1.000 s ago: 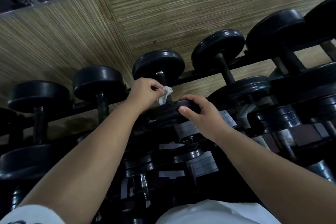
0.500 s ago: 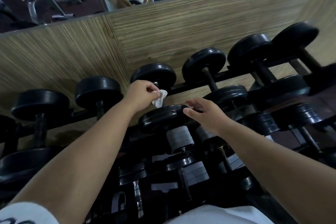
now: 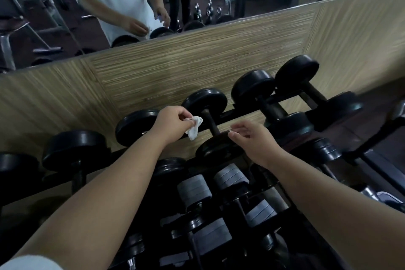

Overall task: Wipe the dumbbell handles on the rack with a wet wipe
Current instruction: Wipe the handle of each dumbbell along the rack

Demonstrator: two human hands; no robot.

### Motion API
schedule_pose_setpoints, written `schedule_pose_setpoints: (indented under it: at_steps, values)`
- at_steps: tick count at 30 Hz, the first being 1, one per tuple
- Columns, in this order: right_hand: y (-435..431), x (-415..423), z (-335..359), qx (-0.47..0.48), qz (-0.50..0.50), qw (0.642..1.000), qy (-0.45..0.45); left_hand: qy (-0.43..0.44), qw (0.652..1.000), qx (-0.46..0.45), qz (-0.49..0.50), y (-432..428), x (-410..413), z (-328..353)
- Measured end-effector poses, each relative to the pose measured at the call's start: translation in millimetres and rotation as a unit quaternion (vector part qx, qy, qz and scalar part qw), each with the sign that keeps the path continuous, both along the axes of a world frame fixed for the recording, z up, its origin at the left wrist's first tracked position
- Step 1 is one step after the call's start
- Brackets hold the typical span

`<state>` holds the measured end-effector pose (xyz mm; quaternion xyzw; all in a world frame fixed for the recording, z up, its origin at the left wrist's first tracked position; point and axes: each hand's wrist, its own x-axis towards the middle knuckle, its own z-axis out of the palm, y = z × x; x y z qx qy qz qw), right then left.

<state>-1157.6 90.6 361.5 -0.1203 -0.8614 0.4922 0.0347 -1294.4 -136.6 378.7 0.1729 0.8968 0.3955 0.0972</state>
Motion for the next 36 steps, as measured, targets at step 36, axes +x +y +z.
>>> schedule_pose_setpoints:
  at_steps: [36]
  values:
    - [95,-46,-49,-0.092,0.143,0.985,-0.006,0.015,0.947,-0.051,0.318,112,-16,-60]
